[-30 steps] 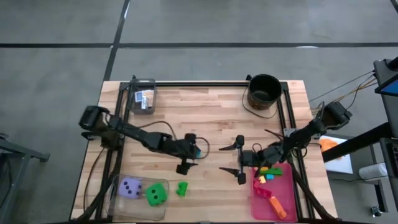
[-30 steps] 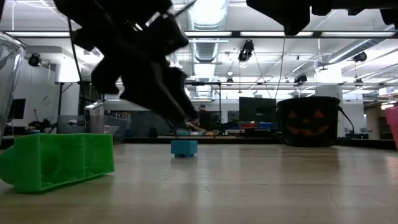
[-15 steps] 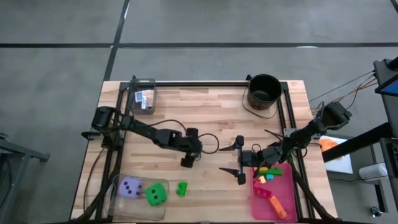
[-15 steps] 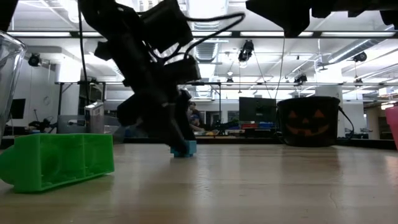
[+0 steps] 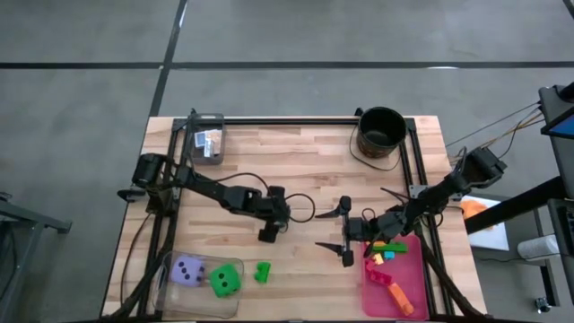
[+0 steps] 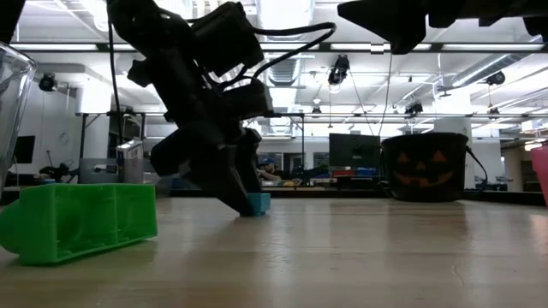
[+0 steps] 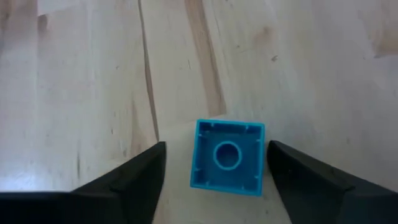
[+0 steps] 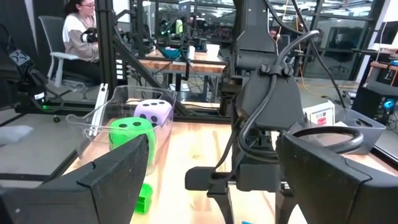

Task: Pick & Place Toys
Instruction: Put the light blue game piece into the pink bin

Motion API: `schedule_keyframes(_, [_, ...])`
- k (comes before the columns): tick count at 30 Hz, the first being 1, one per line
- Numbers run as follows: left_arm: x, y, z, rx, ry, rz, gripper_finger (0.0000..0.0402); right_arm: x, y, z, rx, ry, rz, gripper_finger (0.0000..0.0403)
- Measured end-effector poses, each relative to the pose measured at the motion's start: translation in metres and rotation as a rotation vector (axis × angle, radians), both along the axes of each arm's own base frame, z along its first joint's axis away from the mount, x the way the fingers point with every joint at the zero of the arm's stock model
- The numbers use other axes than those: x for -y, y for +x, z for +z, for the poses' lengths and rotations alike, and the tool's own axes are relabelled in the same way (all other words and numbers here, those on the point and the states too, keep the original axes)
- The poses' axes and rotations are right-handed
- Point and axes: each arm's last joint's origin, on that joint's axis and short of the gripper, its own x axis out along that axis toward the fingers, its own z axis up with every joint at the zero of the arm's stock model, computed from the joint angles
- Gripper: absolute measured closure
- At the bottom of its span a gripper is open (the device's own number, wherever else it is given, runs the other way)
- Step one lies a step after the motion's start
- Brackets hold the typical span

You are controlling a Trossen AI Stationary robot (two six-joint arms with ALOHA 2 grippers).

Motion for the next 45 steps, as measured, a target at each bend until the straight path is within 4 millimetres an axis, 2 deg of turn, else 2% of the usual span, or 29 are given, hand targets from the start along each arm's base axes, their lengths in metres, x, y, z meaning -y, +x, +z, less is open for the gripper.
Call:
schedule_keyframes(9, [0.000,0.000,0.000,0.004,0.003,0.003,0.0270,0.000,0.000,-0.001,-0.002,-0.002,0.000,0.0053])
schedule_keyframes(19, [0.000,0.001,0.003,0.023,0.001,0.003,0.0270,0.000,0.000,-0.001,-0.002,-0.021,0.000,0.0053])
schedule_keyframes(24, [0.000,0.001,0.019,0.090,-0.011,0.009,0.0270,-0.001,-0.001,-0.002,-0.005,-0.046,0.003,0.0053])
schedule_keyframes(29, [0.000,-0.005,0.040,0.250,-0.061,-0.002,0.0270,-0.003,0.000,-0.002,0.029,-0.062,0.008,0.0053])
schedule_keyframes(33, [0.002,-0.020,0.047,0.442,-0.174,-0.078,0.0270,-0.004,0.003,-0.015,0.044,-0.067,0.003,0.0053])
schedule_keyframes(38, [0.003,-0.039,0.054,0.626,-0.285,-0.147,0.0270,0.001,0.013,-0.036,0.000,-0.062,-0.079,0.0053])
schedule_keyframes(45, [0.003,-0.041,0.054,0.619,-0.308,-0.144,0.0270,-0.005,0.039,-0.043,-0.069,-0.167,-0.178,0.0053])
